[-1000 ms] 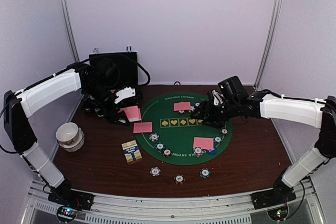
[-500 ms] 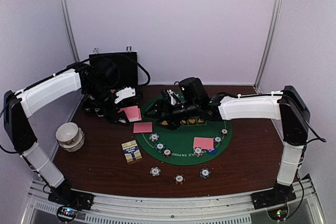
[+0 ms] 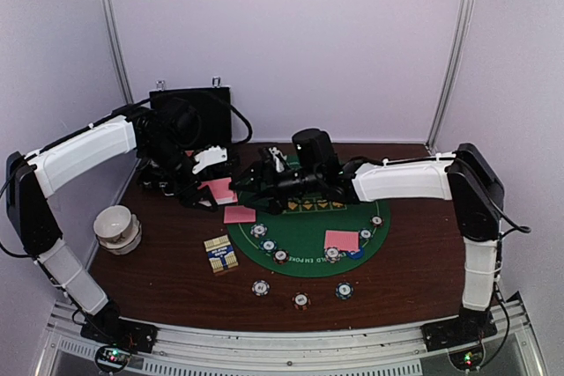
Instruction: Distribute texas hold em gaming equipment
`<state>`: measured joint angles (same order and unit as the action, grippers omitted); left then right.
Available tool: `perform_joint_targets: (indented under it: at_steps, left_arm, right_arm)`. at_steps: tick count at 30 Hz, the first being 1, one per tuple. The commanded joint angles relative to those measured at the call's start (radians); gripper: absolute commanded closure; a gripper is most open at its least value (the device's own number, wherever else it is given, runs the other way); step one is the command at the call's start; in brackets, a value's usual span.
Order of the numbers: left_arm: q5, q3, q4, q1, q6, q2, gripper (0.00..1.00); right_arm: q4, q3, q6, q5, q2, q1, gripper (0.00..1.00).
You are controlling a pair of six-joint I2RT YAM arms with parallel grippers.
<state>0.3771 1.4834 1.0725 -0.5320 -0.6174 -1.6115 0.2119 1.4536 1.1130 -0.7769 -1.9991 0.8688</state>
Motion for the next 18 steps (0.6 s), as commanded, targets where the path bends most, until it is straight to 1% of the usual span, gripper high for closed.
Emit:
perform_joint_targets:
  at_steps: [1,9,18]
  left_arm:
    - [0.021,0.033,-0.013,0.004,0.003,0.003,1.00]
    - [0.019,0.029,-0.012,0.005,0.001,0.005,1.00]
    - [0.022,0.034,-0.012,0.004,0.000,0.006,1.00]
  right_arm:
    - [0.052,0.059,0.028,-0.044,-0.039,0.015,0.18]
    - [0.088,0.096,0.052,-0.064,-0.075,0.022,0.18]
    - [0.118,0.175,0.101,-0.099,-0.157,0.036,0.19]
